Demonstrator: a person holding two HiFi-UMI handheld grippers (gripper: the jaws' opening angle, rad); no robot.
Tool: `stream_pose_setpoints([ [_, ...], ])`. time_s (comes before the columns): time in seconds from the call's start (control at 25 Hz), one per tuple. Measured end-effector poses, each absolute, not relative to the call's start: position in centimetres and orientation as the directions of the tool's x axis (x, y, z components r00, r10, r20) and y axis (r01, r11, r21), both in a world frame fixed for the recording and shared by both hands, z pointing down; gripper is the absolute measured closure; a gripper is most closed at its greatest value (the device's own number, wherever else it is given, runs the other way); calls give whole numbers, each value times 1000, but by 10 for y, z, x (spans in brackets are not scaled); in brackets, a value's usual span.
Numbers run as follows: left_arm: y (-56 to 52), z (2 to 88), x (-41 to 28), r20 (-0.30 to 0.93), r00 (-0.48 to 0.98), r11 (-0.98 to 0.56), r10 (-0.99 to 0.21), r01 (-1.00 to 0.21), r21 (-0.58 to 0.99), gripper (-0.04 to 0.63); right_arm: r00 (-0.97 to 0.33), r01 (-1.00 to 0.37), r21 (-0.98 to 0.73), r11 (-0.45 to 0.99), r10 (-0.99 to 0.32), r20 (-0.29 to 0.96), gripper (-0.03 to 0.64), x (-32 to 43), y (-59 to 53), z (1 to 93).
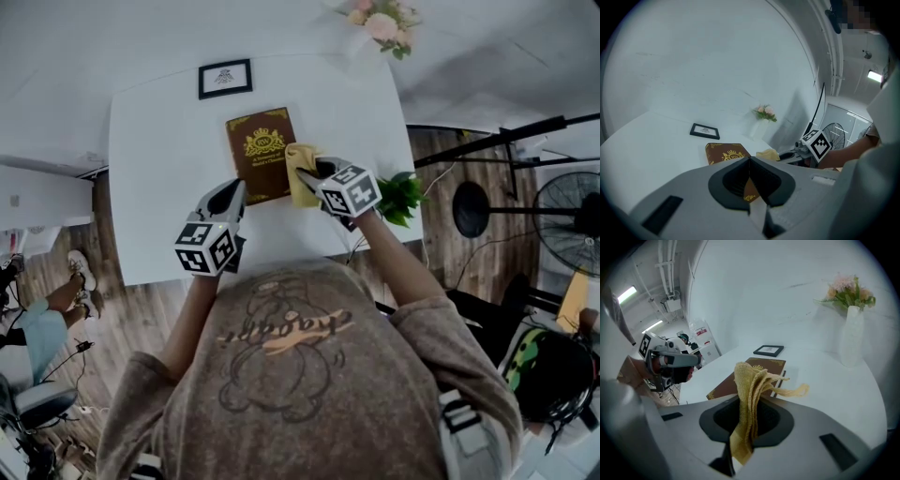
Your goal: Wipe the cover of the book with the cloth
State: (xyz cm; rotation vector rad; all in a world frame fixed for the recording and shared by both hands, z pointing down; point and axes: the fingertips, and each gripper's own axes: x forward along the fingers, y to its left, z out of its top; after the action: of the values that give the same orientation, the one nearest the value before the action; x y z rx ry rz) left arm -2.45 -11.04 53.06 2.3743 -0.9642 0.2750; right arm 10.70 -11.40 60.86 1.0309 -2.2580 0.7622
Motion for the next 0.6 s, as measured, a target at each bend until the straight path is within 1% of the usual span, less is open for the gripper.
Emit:
stream_pose_setpoints([
  [0.28, -114, 531, -37, 383, 694, -554, -609, -718, 421, 591, -666, -694, -297, 656, -429, 610, 551, 55, -122, 584],
  [0.6, -119, 531, -59, 386, 653, -507, -651, -753, 418, 591, -713, -615, -320, 721, -335, 616, 551, 3, -124, 600],
])
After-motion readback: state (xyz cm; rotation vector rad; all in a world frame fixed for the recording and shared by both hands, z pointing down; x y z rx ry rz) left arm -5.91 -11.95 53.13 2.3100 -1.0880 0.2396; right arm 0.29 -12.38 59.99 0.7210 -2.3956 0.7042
